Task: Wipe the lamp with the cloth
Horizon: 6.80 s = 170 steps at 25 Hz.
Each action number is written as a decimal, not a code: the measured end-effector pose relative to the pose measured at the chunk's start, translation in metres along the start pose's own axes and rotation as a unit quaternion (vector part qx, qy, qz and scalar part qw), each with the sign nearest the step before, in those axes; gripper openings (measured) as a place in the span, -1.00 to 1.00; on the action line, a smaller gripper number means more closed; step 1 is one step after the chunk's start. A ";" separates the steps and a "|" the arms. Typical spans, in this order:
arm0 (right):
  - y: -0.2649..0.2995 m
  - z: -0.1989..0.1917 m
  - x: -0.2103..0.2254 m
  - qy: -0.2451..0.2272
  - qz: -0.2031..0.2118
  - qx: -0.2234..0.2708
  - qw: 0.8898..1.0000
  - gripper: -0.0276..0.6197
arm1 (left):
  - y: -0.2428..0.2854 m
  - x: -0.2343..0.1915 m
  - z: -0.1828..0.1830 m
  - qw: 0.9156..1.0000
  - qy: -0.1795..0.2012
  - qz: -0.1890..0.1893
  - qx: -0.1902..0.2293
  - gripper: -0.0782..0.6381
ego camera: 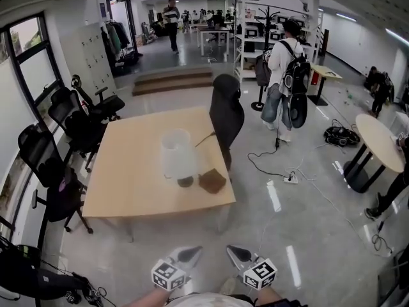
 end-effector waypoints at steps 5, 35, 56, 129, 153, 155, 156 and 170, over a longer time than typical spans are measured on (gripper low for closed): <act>-0.004 0.013 0.034 -0.007 0.021 0.000 1.000 -0.88 | 0.040 0.013 0.018 1.000 0.025 0.007 0.000 -0.78; 0.085 0.035 0.152 -0.009 0.014 -0.035 0.999 -0.88 | 0.139 -0.108 0.040 0.999 0.000 0.042 0.028 -0.78; 0.164 0.049 0.240 -0.005 0.004 -0.004 1.000 -0.88 | 0.211 -0.180 0.027 0.999 0.021 0.045 -0.004 -0.78; 0.220 0.097 0.407 0.068 0.167 -0.064 0.982 -0.88 | 0.311 -0.200 0.042 0.971 -0.015 0.196 -0.137 -0.35; 0.290 0.131 0.268 -0.004 0.159 -0.058 0.986 -0.88 | 0.082 -0.303 0.180 0.914 -0.048 0.345 0.206 -0.34; 0.289 0.131 0.266 -0.005 0.146 -0.055 0.988 -0.88 | 0.082 -0.309 0.174 0.915 -0.053 0.334 0.221 -0.33; 0.288 0.131 0.266 -0.004 0.138 -0.053 0.989 -0.88 | 0.082 -0.310 0.171 0.915 -0.057 0.330 0.225 -0.33; 0.275 0.129 0.266 -0.006 0.055 -0.044 0.998 -0.88 | 0.091 -0.339 0.059 0.940 -0.150 0.282 0.120 -0.33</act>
Point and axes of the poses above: the fingertips, and each gripper's own axes: y forward along the fingers, x to its right, z out of its top, the point moved 4 cm from there along -y, backward along the fingers, and after that the axes turned 3 degrees about y, right-handed, at the moved point
